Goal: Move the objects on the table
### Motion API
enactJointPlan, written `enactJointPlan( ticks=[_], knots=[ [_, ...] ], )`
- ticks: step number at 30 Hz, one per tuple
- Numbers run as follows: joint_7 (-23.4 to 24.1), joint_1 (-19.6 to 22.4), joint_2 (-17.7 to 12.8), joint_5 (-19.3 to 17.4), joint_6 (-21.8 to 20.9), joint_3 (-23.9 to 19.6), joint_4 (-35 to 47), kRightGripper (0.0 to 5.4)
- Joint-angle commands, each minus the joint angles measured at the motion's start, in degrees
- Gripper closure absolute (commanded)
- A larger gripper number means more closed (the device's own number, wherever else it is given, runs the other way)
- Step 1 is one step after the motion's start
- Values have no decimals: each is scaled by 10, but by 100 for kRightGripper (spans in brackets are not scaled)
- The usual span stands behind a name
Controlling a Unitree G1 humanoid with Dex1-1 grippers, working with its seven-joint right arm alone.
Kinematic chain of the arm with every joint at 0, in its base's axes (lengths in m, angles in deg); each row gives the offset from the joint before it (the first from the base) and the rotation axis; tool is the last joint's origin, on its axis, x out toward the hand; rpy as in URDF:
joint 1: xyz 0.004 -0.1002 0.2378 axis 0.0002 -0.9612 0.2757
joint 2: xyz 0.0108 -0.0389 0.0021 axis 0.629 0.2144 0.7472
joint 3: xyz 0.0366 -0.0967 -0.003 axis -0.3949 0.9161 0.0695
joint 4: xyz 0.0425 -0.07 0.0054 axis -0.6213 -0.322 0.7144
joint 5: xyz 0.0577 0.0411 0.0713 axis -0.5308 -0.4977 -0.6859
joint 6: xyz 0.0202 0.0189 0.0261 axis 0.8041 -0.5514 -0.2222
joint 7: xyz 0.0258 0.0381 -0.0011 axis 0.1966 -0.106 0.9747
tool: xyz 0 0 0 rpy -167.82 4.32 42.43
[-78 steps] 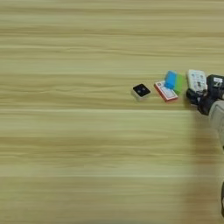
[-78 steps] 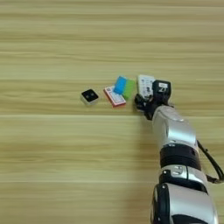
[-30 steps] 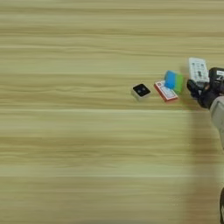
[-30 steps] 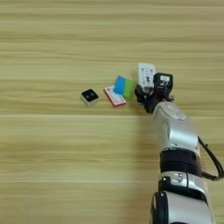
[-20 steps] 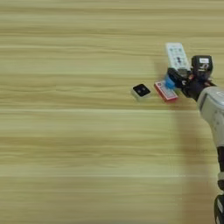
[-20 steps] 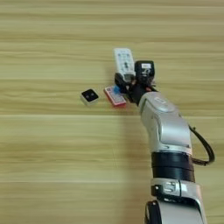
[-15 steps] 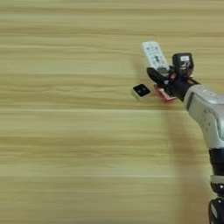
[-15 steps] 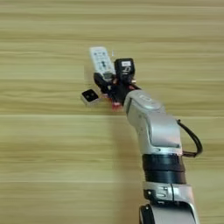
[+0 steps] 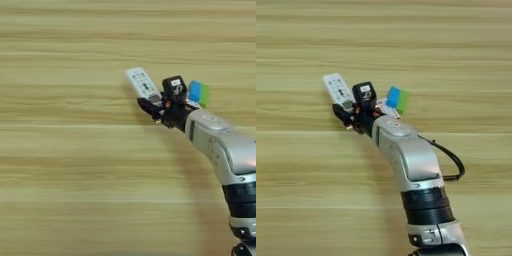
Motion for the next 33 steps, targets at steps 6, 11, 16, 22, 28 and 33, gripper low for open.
enactJointPlan(
  ticks=[6, 11, 16, 22, 28, 33],
  knots=[
    [-6, 22, 0, 19, -19, 25, 11, 251],
    [-9, 25, 3, 30, -25, 32, -17, 251],
    [-13, 29, 9, 41, -36, 35, -52, 251],
    [-13, 32, 11, 53, -46, 39, -73, 251],
    [-17, 33, 12, 58, -51, 39, -82, 251],
    [-21, 34, 12, 61, -53, 38, -88, 251]
  ],
)
